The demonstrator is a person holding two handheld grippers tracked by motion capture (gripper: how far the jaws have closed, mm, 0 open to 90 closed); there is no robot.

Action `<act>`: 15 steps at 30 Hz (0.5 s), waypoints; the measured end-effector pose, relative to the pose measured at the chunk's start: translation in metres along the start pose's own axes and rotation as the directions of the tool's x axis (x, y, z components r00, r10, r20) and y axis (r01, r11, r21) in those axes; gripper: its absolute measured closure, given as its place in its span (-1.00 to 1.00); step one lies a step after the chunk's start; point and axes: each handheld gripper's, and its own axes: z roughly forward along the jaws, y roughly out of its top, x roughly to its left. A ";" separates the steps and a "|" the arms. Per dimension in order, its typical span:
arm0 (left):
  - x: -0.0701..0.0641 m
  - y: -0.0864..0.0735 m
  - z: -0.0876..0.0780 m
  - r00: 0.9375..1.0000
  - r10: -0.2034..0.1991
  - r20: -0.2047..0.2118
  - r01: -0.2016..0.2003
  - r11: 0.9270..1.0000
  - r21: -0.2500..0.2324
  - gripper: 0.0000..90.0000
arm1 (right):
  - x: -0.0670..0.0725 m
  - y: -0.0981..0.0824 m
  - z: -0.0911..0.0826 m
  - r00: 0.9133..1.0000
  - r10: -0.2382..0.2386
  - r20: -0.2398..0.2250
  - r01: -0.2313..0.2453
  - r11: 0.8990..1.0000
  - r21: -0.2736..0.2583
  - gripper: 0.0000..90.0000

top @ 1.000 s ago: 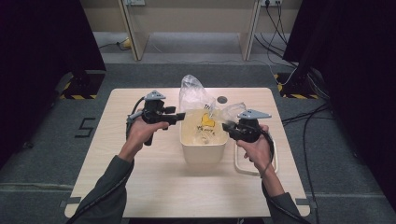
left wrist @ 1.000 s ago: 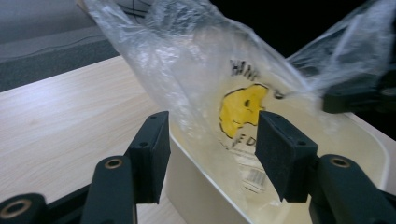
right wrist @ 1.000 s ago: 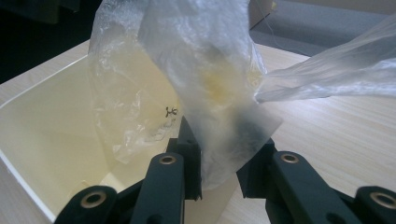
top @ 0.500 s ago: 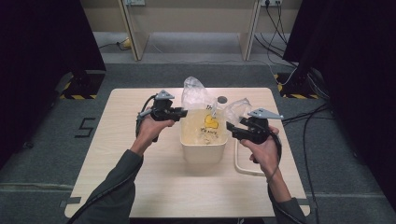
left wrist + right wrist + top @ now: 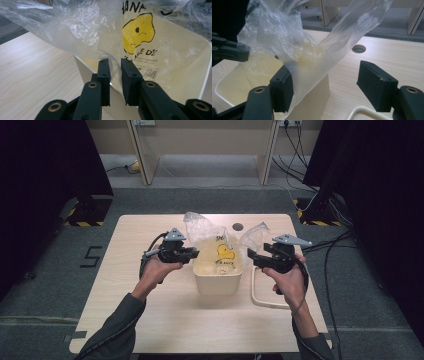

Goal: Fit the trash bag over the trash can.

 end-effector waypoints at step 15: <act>-0.003 0.001 -0.001 1.000 0.003 -0.004 -0.003 1.000 -0.006 0.71 | 0.005 0.001 -0.029 0.999 -0.036 -0.039 0.035 0.999 -0.005 -0.41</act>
